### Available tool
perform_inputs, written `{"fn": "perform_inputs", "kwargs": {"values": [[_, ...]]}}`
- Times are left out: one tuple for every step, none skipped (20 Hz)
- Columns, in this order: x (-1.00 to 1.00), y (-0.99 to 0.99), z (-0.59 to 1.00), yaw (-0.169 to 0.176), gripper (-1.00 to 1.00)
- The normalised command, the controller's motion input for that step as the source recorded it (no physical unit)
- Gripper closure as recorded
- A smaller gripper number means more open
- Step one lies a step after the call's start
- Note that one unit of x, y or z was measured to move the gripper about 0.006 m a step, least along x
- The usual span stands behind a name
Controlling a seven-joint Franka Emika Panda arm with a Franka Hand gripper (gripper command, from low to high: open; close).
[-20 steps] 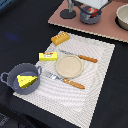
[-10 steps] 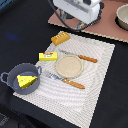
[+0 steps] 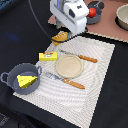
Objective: Interact with the objects in diverse but meaningful ways.
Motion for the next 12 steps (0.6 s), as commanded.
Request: {"fn": "perform_inputs", "kwargs": {"values": [[-0.73,0.13,-0.43,-0.024,-1.00],[-0.71,0.15,-0.42,-0.015,-1.00],[-0.67,0.13,-0.41,-0.006,-1.00],[-0.59,0.11,-0.41,0.000,-1.00],[-0.45,0.09,-0.43,0.000,-1.00],[-0.33,0.06,-0.40,0.000,-1.00],[-0.26,0.03,-0.38,0.000,-1.00],[-0.19,0.04,-0.33,0.000,-1.00],[-0.14,0.04,-0.30,0.000,-1.00],[-0.04,0.04,-0.25,0.000,-1.00],[0.00,0.04,-0.19,-0.003,-1.00],[0.14,0.05,-0.12,-0.018,-1.00]]}}
